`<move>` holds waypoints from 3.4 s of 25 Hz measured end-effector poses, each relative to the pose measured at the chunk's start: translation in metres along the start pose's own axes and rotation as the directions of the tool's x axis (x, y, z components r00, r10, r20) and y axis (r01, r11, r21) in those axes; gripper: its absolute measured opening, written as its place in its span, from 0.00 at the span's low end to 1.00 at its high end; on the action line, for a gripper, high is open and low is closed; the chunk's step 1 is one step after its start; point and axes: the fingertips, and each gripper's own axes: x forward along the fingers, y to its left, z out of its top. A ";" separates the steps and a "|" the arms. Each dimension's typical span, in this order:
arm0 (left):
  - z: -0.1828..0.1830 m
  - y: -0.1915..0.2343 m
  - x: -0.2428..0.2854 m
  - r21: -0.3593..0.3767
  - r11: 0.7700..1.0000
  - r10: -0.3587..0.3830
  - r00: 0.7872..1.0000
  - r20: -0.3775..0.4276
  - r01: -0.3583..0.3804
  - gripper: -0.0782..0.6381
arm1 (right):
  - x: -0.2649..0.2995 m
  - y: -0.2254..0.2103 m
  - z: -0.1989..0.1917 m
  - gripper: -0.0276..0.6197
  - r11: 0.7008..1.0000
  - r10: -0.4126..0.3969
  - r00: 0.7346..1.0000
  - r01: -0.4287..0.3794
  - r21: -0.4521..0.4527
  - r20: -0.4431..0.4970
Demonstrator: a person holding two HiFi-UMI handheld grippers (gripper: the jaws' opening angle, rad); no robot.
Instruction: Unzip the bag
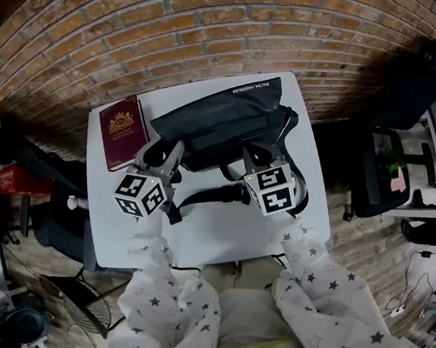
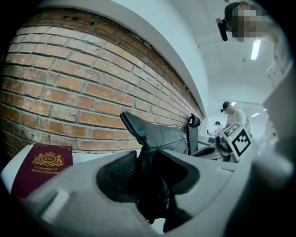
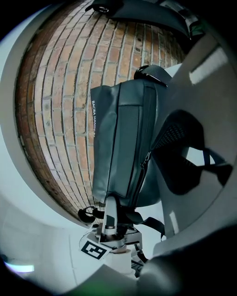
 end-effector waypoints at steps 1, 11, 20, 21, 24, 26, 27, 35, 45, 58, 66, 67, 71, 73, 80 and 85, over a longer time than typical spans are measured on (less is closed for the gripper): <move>0.000 0.000 0.000 -0.001 1.000 0.000 1.000 0.000 0.000 0.31 | -0.001 -0.004 0.000 0.06 1.000 -0.010 1.000 0.010 0.002 -0.001; 0.000 0.001 0.000 -0.006 1.000 0.009 1.000 0.004 -0.009 0.31 | -0.008 -0.021 0.001 0.06 0.999 -0.045 0.999 0.045 0.000 0.000; 0.000 0.001 -0.001 -0.005 1.000 0.025 1.000 0.004 -0.025 0.31 | -0.012 -0.035 0.000 0.06 0.998 -0.062 0.998 0.062 0.002 0.000; 0.000 0.001 0.000 -0.005 1.000 0.027 1.000 0.004 -0.027 0.31 | -0.012 -0.035 0.000 0.06 0.998 -0.064 0.998 0.064 0.003 0.001; 0.000 0.000 0.000 -0.002 1.000 0.028 1.000 0.001 -0.028 0.31 | -0.013 -0.040 -0.002 0.06 0.997 -0.080 0.997 0.080 0.015 -0.001; 0.000 0.000 -0.001 -0.003 0.999 0.033 0.999 0.002 -0.032 0.31 | -0.015 -0.048 -0.004 0.06 0.995 -0.095 0.995 0.096 0.030 -0.004; 0.000 0.001 -0.001 -0.004 0.999 0.035 0.999 0.003 -0.035 0.31 | -0.017 -0.053 -0.005 0.06 0.994 -0.102 0.995 0.102 0.035 -0.005; 0.000 0.001 -0.001 -0.007 0.999 0.049 0.999 0.006 -0.049 0.31 | -0.022 -0.065 -0.005 0.06 0.992 -0.118 0.993 0.118 0.037 -0.002; 0.000 0.001 -0.001 -0.007 0.998 0.066 0.998 0.009 -0.066 0.31 | -0.025 -0.081 -0.006 0.06 0.989 -0.141 0.990 0.141 0.049 -0.001; -0.001 0.002 -0.002 -0.006 0.996 0.084 0.996 0.008 -0.084 0.31 | -0.030 -0.100 -0.009 0.06 0.983 -0.173 0.985 0.173 0.064 -0.003; 0.000 0.003 -0.002 -0.009 0.996 0.091 0.996 0.011 -0.091 0.31 | -0.036 -0.119 -0.012 0.06 0.975 -0.206 0.978 0.206 0.082 -0.010; 0.000 0.003 -0.002 -0.010 0.996 0.092 0.996 0.011 -0.092 0.31 | -0.036 -0.119 -0.011 0.06 0.975 -0.206 0.978 0.206 0.082 -0.010; 0.000 0.002 -0.001 -0.008 0.996 0.093 0.996 0.009 -0.093 0.31 | -0.036 -0.122 -0.012 0.06 0.973 -0.213 0.977 0.213 0.084 -0.011; 0.000 0.001 -0.002 -0.007 0.996 0.094 0.996 0.008 -0.094 0.31 | -0.038 -0.126 -0.014 0.06 0.971 -0.220 0.975 0.220 0.095 -0.013; 0.000 0.002 -0.002 -0.006 0.995 0.100 0.995 0.009 -0.100 0.31 | -0.037 -0.126 -0.015 0.06 0.971 -0.217 0.976 0.217 0.105 -0.013; 0.000 0.001 -0.003 -0.019 0.995 0.099 0.995 0.008 -0.099 0.32 | -0.038 -0.124 -0.017 0.08 0.973 -0.176 0.984 0.173 0.151 0.010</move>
